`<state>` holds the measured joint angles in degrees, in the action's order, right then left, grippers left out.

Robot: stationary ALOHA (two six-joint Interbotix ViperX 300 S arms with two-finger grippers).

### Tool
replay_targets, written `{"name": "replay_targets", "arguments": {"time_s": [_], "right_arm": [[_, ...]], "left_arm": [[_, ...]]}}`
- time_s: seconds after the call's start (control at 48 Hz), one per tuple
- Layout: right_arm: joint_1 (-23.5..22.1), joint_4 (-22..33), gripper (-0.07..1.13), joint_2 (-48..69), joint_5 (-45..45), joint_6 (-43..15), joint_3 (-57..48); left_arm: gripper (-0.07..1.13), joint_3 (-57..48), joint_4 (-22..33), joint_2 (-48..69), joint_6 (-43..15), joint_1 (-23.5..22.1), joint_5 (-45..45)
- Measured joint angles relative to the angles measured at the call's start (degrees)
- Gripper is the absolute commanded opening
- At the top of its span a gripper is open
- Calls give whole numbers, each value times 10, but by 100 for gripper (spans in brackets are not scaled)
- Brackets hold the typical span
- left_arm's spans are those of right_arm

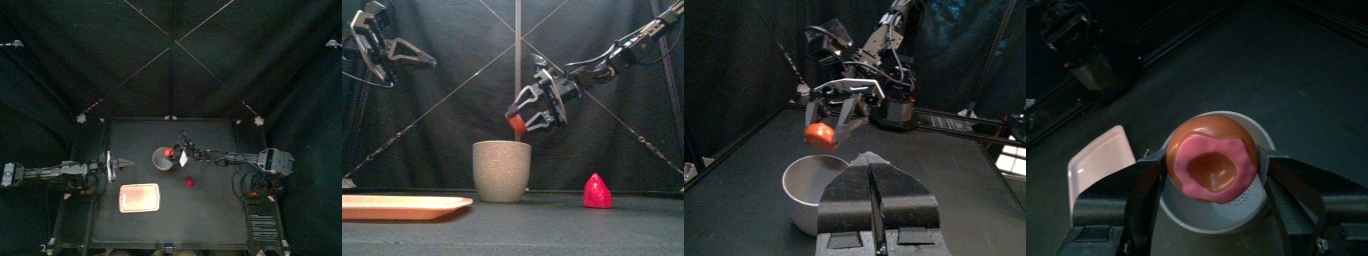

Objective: Pick the donut then place it in the grey bowl
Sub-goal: Drop donut in the grey bowl and return to neutral

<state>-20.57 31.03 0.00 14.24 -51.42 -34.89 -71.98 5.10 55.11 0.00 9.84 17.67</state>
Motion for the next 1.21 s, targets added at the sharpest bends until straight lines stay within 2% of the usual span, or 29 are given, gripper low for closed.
{"name": "replay_targets", "arguments": {"time_s": [0.167,0.625,0.854,1.208], "right_arm": [[0,9,104,-37,1,-1,20],[8,17,104,-40,-14,0,28],[7,22,104,39,-16,0,-18],[6,14,104,174,-11,-1,-152]], "left_arm": [[-2,-4,4,-1,1,0,1],[-2,-6,6,0,-1,2,1],[-2,-14,9,-1,0,2,2],[-2,-16,10,-1,-2,2,1]]}}
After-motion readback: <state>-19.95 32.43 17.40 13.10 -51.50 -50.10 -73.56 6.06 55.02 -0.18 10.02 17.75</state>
